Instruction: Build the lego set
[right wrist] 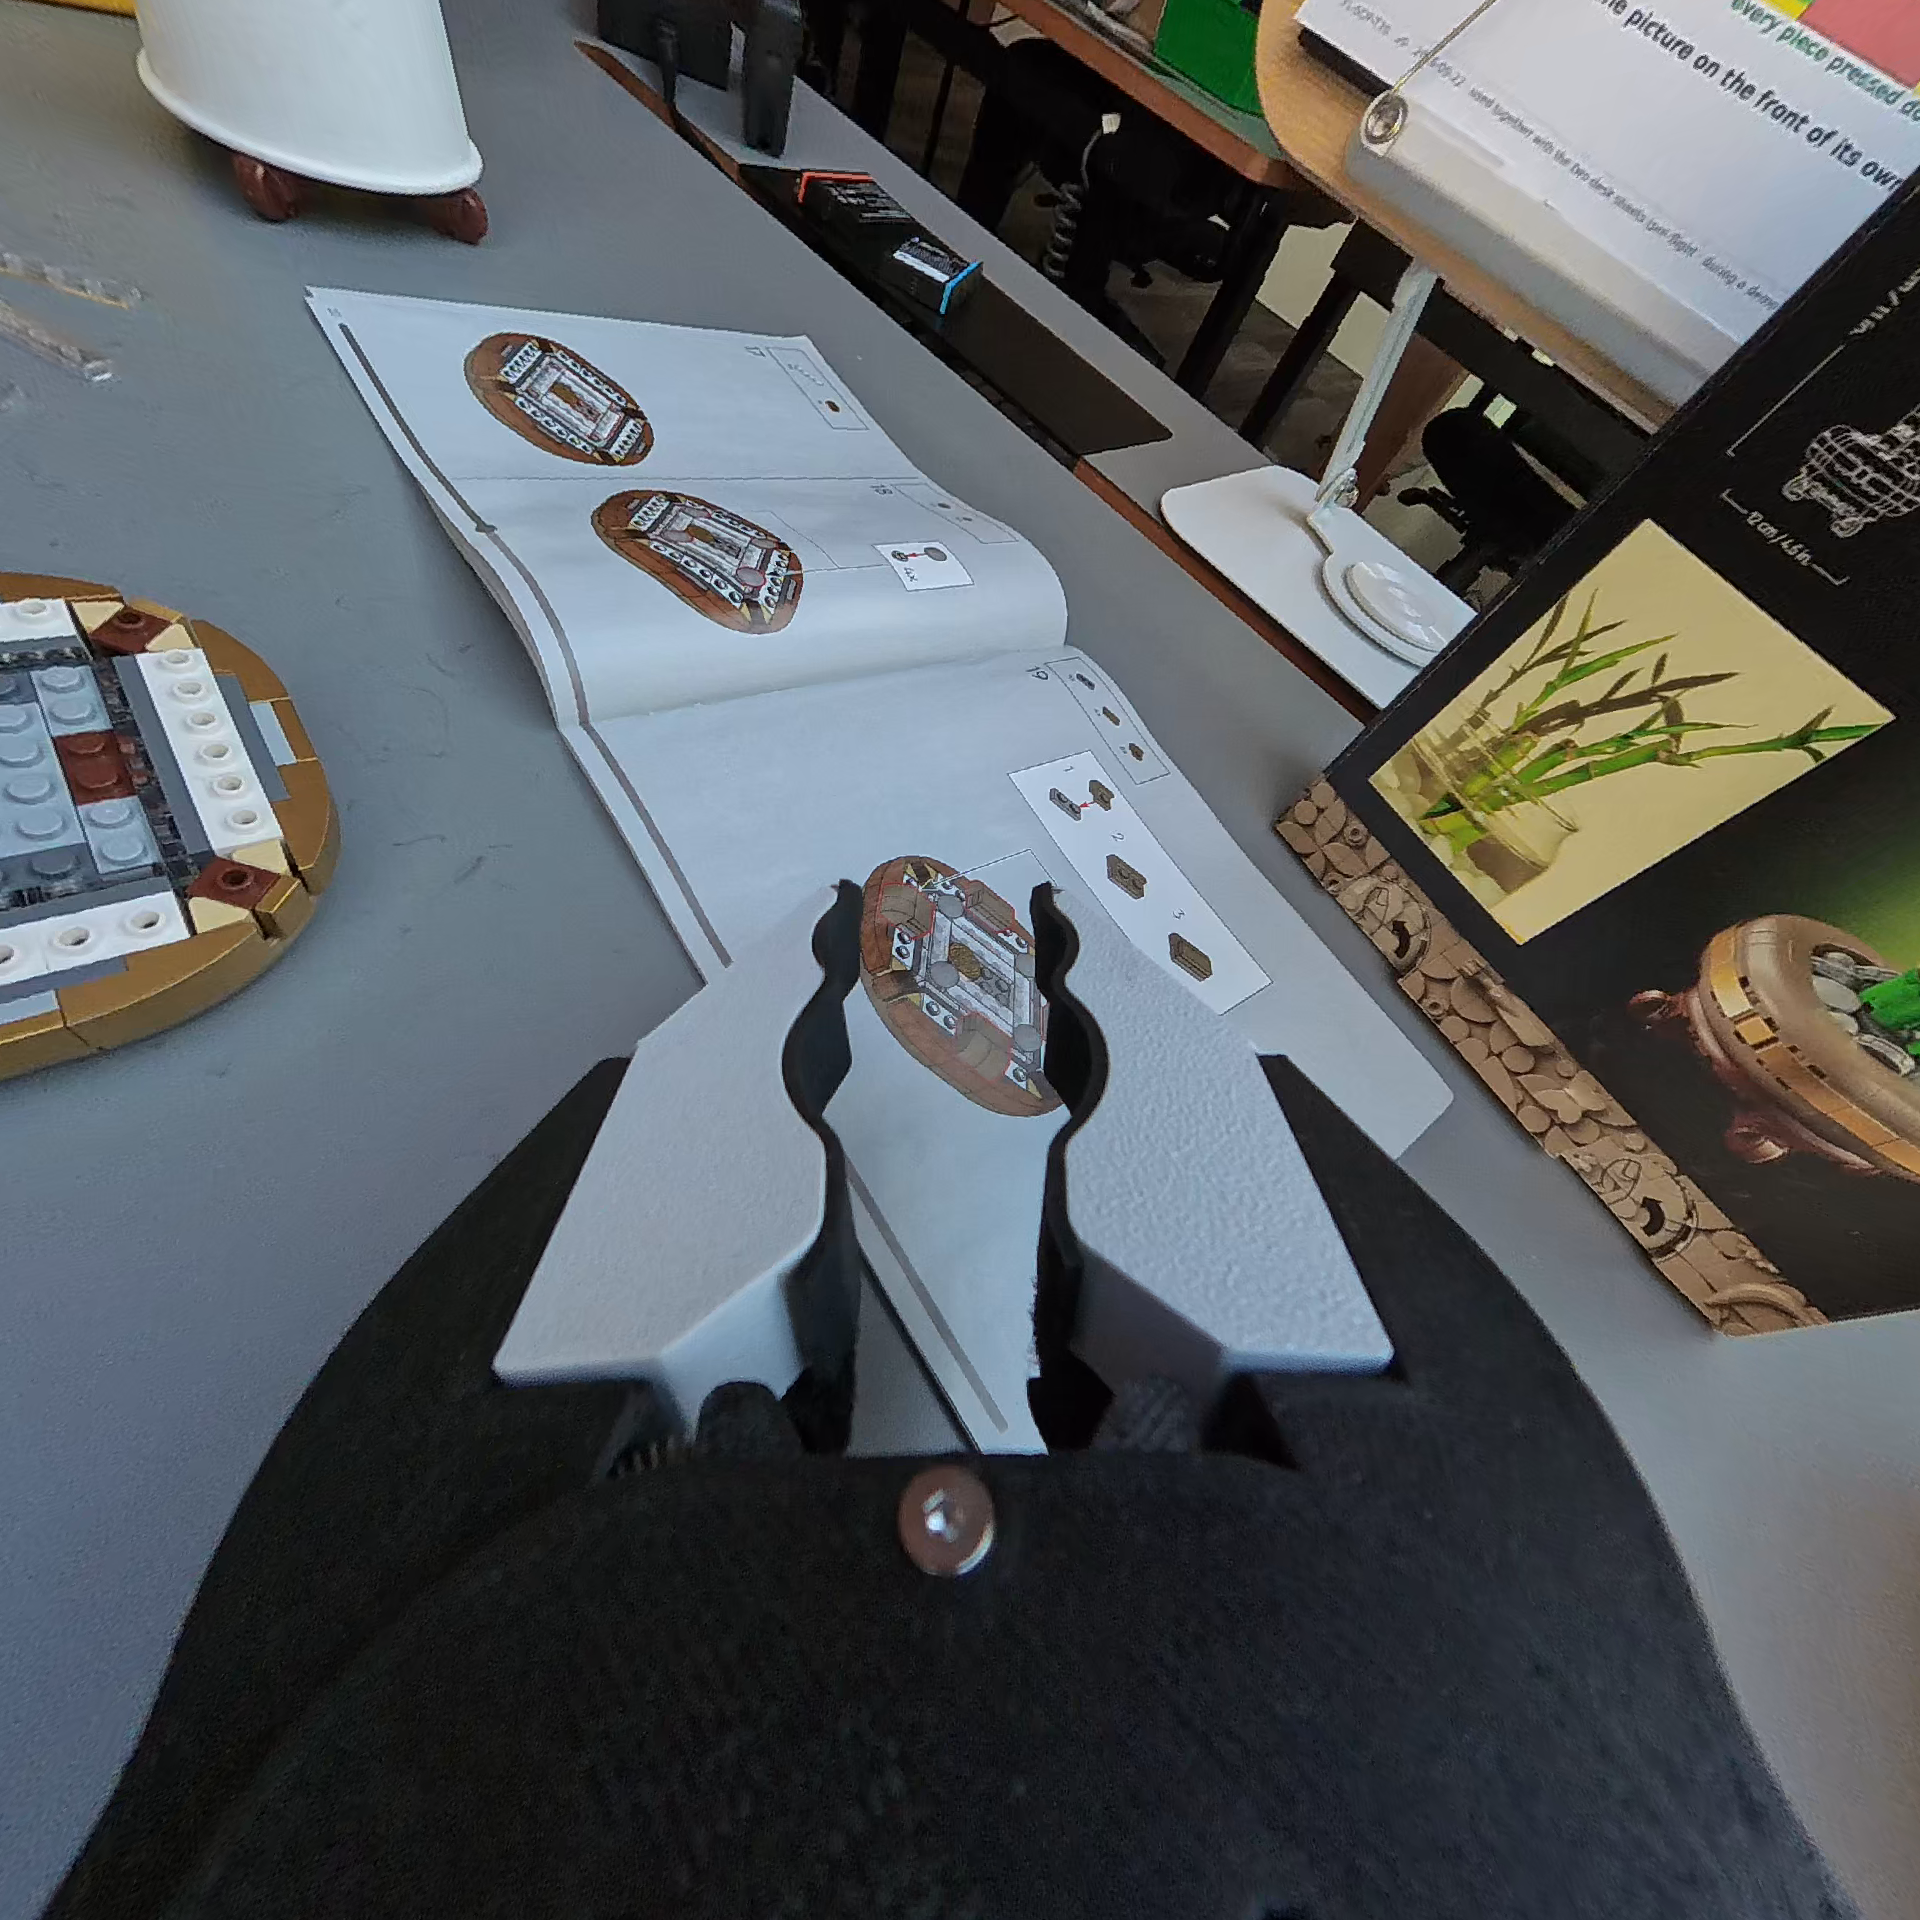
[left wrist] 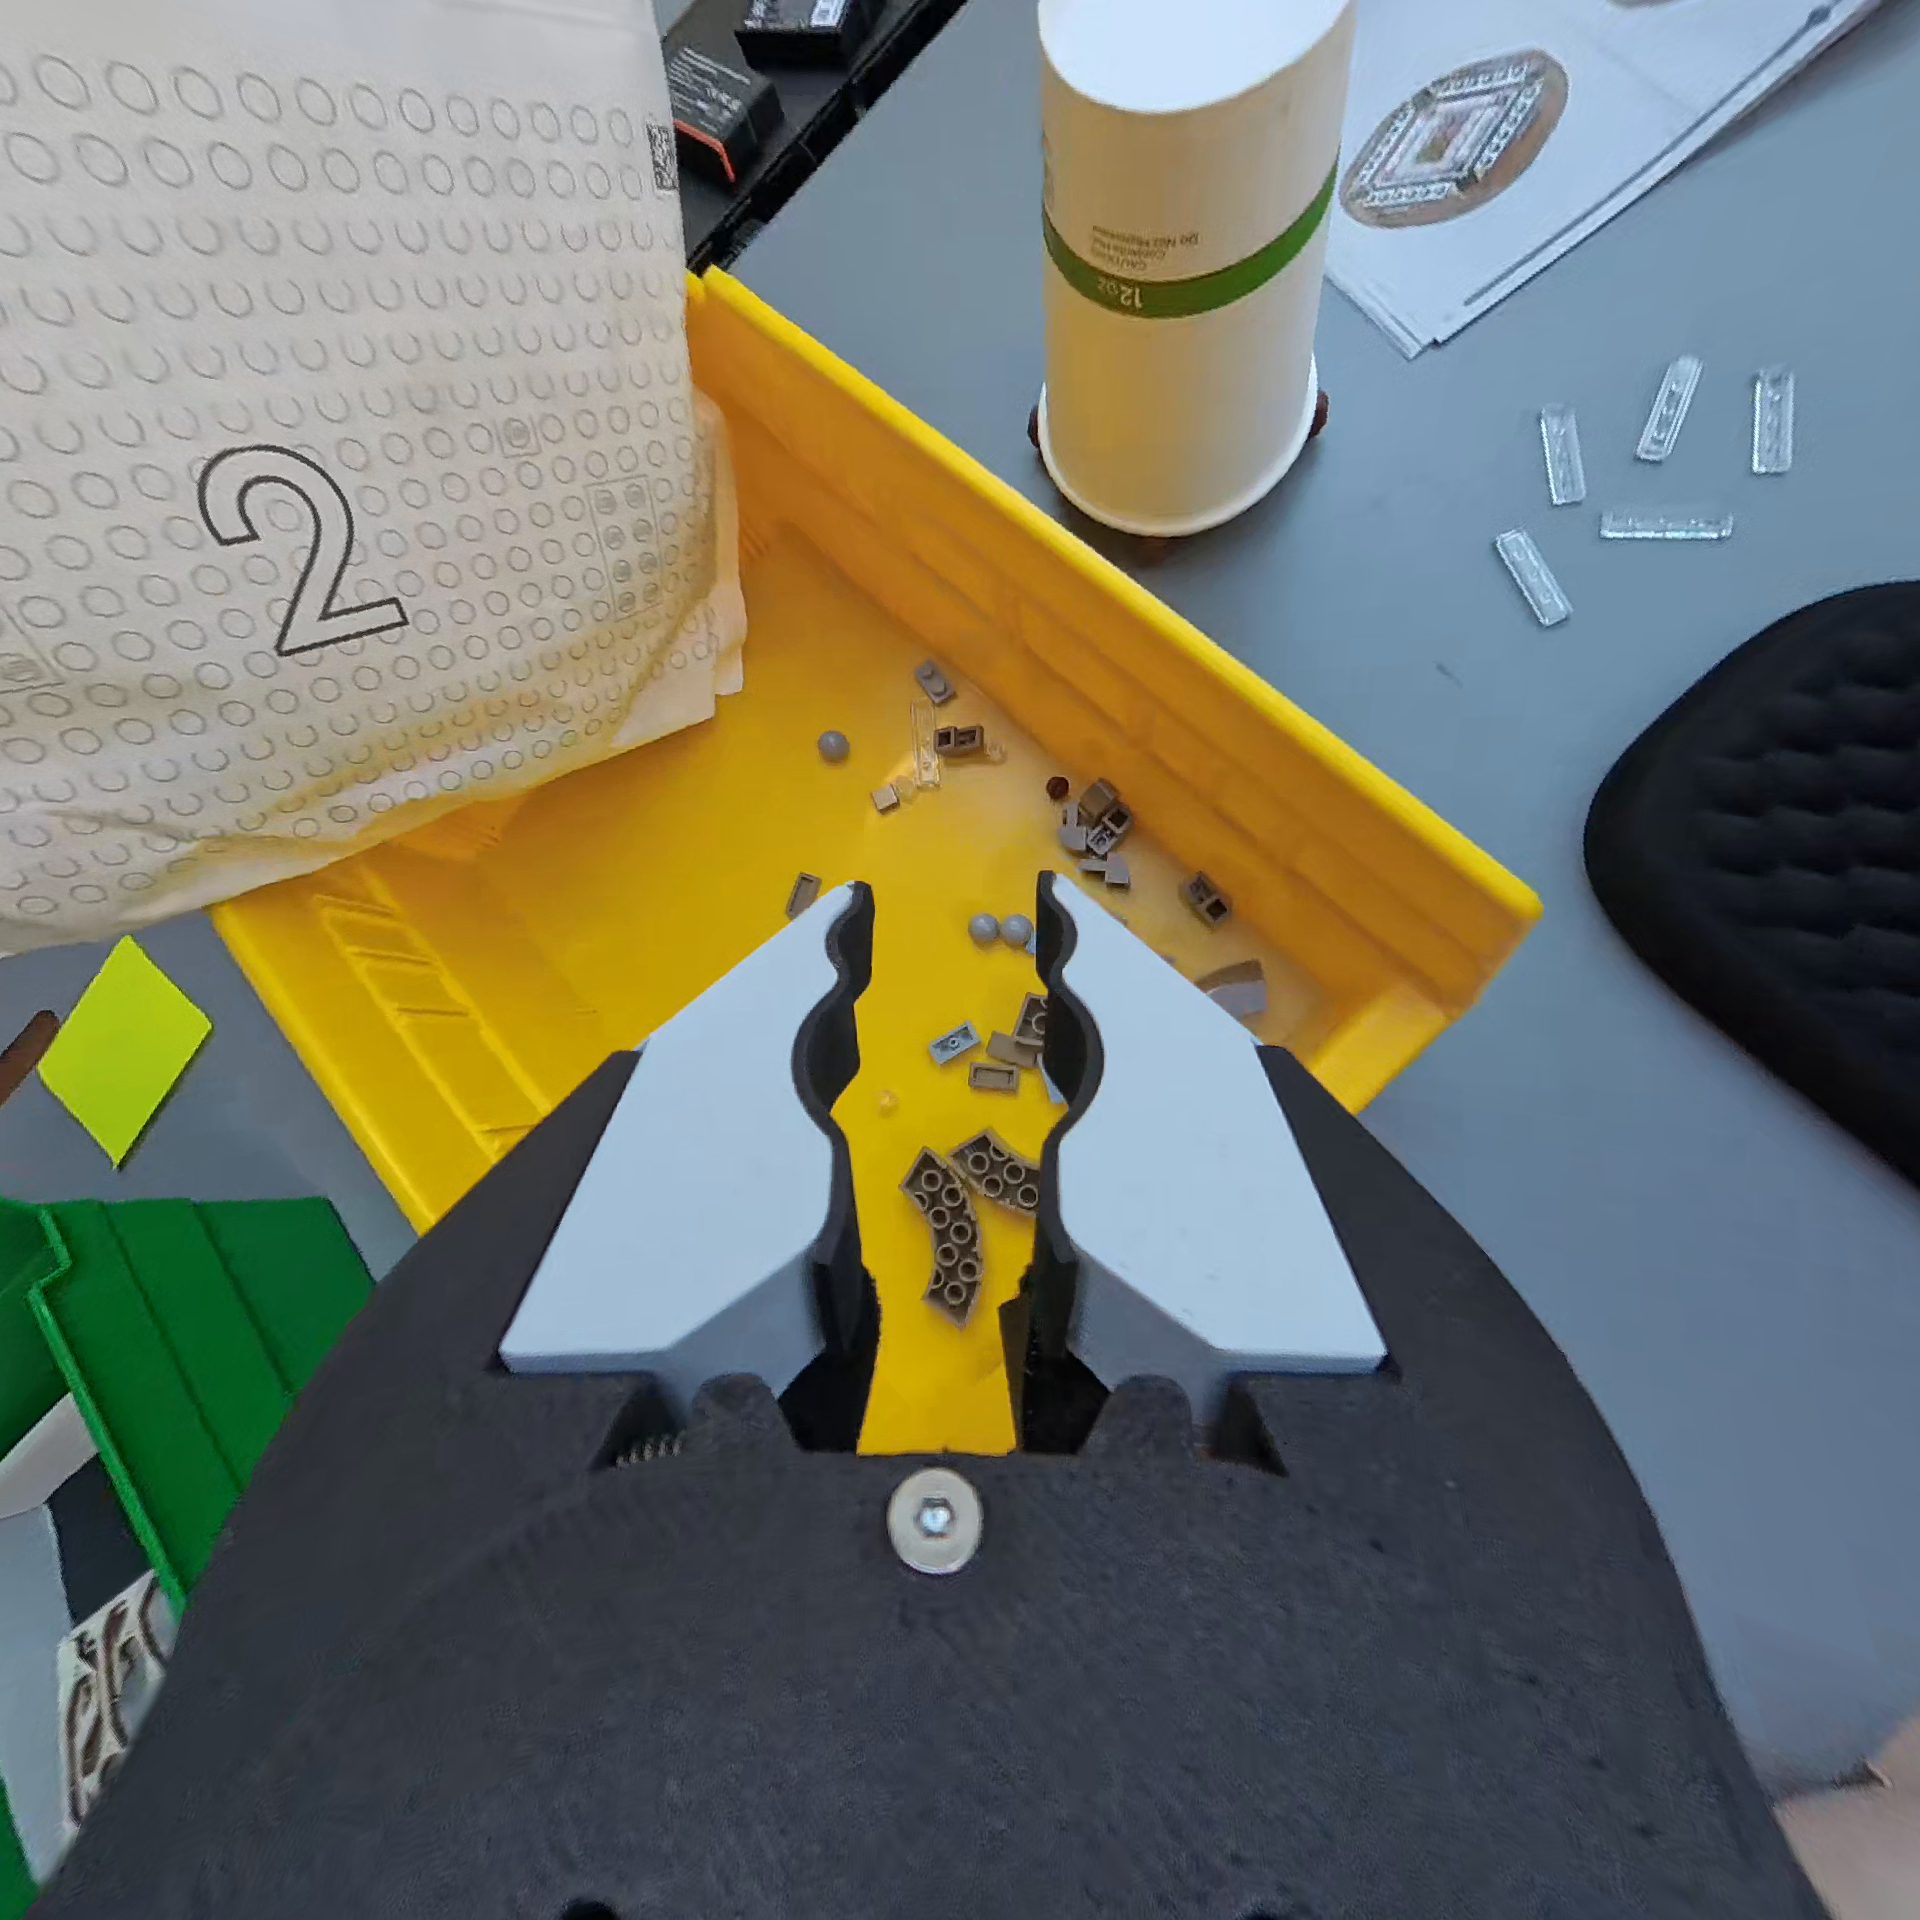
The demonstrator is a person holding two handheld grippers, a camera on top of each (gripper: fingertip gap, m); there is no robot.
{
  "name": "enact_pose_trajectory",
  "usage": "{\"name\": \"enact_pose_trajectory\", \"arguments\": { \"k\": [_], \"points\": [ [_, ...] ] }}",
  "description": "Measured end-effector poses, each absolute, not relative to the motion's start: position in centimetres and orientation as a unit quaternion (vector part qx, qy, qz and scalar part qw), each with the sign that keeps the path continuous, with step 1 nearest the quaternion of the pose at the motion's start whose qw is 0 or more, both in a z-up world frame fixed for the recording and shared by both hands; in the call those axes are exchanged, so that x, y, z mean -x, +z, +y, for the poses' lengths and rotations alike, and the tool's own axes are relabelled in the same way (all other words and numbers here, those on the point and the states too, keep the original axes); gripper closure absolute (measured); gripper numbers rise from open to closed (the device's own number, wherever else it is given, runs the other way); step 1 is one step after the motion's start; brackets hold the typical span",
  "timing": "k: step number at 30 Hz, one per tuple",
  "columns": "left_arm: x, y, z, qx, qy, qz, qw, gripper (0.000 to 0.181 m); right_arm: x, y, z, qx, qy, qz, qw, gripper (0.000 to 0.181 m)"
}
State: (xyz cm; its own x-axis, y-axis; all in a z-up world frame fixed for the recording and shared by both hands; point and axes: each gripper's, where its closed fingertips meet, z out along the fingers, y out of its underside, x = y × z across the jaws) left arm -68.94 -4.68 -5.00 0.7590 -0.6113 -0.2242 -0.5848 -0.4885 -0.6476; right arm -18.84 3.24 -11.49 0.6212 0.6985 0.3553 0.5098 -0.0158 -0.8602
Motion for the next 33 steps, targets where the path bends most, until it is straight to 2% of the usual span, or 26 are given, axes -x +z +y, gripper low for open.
{"name": "enact_pose_trajectory", "arguments": {
  "k": [1, 6, 13, 16, 20, 26, 33],
  "points": [
    [69.2, -4.6, -4.6, 0.862, -0.019, 0.354, 0.363, 0.150, 18.9, -11.6, 3.3, 0.707, 0.080, -0.431, 0.556, 0.149],
    [68.0, -3.0, -6.2, 0.863, -0.110, 0.396, 0.295, 0.148, 18.6, -11.3, 3.6, 0.705, 0.071, -0.423, 0.565, 0.149],
    [68.1, -9.3, -1.3, 0.887, -0.056, 0.406, 0.212, 0.149, 17.5, -10.2, 4.2, 0.713, 0.095, -0.378, 0.583, 0.149],
    [67.2, -11.1, 0.8, 0.874, -0.085, 0.417, 0.236, 0.151, 17.5, -10.3, 4.2, 0.714, 0.100, -0.379, 0.581, 0.149],
    [67.8, -13.7, 1.8, 0.874, -0.071, 0.430, 0.213, 0.149, 17.7, -10.4, 4.1, 0.711, 0.098, -0.384, 0.580, 0.149],
    [67.4, -14.7, 2.9, 0.856, -0.070, 0.452, 0.240, 0.153, 17.6, -10.7, 4.2, 0.718, 0.100, -0.381, 0.573, 0.149],
    [67.5, -15.9, 3.1, 0.868, -0.095, 0.434, 0.223, 0.156, 17.7, -10.9, 4.2, 0.718, 0.095, -0.387, 0.570, 0.149]
  ]
}}
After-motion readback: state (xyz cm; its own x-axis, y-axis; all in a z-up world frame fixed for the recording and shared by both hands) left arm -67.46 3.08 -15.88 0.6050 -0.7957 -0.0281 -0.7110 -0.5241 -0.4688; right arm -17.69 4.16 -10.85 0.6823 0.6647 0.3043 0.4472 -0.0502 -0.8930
